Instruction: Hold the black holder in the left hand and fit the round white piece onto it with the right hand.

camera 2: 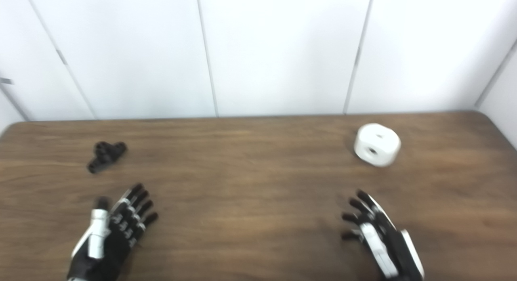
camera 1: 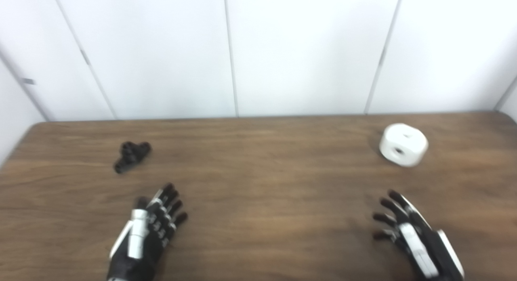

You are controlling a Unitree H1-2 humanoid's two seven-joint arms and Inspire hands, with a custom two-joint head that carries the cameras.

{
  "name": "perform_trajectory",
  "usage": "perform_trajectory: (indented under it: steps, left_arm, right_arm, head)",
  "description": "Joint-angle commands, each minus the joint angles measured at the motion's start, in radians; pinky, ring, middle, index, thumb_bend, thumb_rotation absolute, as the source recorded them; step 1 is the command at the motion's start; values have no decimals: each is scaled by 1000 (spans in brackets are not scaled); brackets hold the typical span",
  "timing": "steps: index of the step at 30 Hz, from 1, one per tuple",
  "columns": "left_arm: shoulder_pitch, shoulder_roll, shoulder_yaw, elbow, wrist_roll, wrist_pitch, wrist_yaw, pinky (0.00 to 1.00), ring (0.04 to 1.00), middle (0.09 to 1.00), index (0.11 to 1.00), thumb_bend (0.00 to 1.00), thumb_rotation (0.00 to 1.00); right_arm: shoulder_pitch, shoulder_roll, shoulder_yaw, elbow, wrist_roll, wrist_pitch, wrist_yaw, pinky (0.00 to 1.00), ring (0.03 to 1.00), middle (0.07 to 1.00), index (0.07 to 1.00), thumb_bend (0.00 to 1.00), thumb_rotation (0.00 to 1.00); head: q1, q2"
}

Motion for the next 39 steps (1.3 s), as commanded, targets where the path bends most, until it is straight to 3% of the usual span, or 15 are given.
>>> perform_trajectory:
  steps: [1,4,7,8,11,13,15,17,20,24,27,30,31,34,39]
  left_arm:
    - [-51,103,-24,-82,-25,2,75,787,919,974,954,759,618]
    - [-83,237,-82,-148,12,2,200,606,803,923,931,802,564]
    - [-96,326,-106,-194,116,2,297,539,789,926,910,861,556]
    - [-101,342,-111,-204,157,2,325,508,771,914,897,868,582]
    - [-113,355,-108,-239,256,2,382,463,713,847,856,860,535]
    - [-126,328,-93,-258,326,2,390,508,726,819,851,815,481]
    - [-145,278,-72,-259,431,2,366,490,679,823,857,746,400]
    - [-168,226,-47,-229,662,2,314,464,636,771,816,753,428]
    - [-199,160,-19,-182,969,2,257,490,623,698,759,808,521]
    - [-236,100,26,-91,1285,2,196,529,701,790,784,836,484]
    - [-248,118,43,14,1335,2,218,573,779,847,808,869,500]
    - [-267,81,108,87,1388,2,133,692,868,906,840,907,509]
    - [-276,63,132,109,1411,2,98,780,909,947,868,908,506]
    - [-291,29,182,167,1466,2,25,926,961,994,897,910,447]
    - [-284,39,182,272,1520,2,38,998,997,1000,917,946,437]
  right_arm:
    - [-14,33,-3,54,-3,10,3,570,759,866,899,542,740]
    - [-34,33,-4,93,16,-12,10,580,758,870,907,533,765]
    - [-50,32,-7,120,35,-24,17,563,755,876,915,502,792]
    - [-56,33,-10,127,41,-26,16,555,758,880,915,492,794]
    - [-68,32,-14,140,39,-28,10,570,778,899,921,409,831]
    - [-76,25,-17,147,35,-28,10,587,790,912,948,361,881]
    - [-85,20,-29,160,34,-29,8,591,811,937,978,357,907]
    - [-90,26,-45,167,32,-25,-7,512,779,902,941,434,854]
    - [-89,20,-58,177,45,-33,-1,492,782,905,946,449,837]
    - [-89,-2,-70,197,58,-52,15,548,778,902,959,466,825]
    - [-87,-4,-81,185,75,-38,14,577,790,907,955,488,806]
    - [-83,-6,-90,181,83,-38,23,607,804,908,953,476,806]
    - [-82,-5,-95,175,88,-32,25,626,814,914,952,477,800]
    - [-76,-7,-105,165,98,-27,40,657,828,924,957,484,793]
    - [-73,-17,-110,165,82,-26,46,630,831,934,963,480,811]
  head:
    - [23,-21]
    - [60,-49]
    - [97,-77]
    - [120,-90]
    - [164,-107]
    - [226,-121]
    - [282,-133]
    - [316,-137]
    - [364,-142]
    - [413,-141]
    - [436,-134]
    - [439,-121]
    - [440,-119]
    - [443,-111]
    - [457,-100]
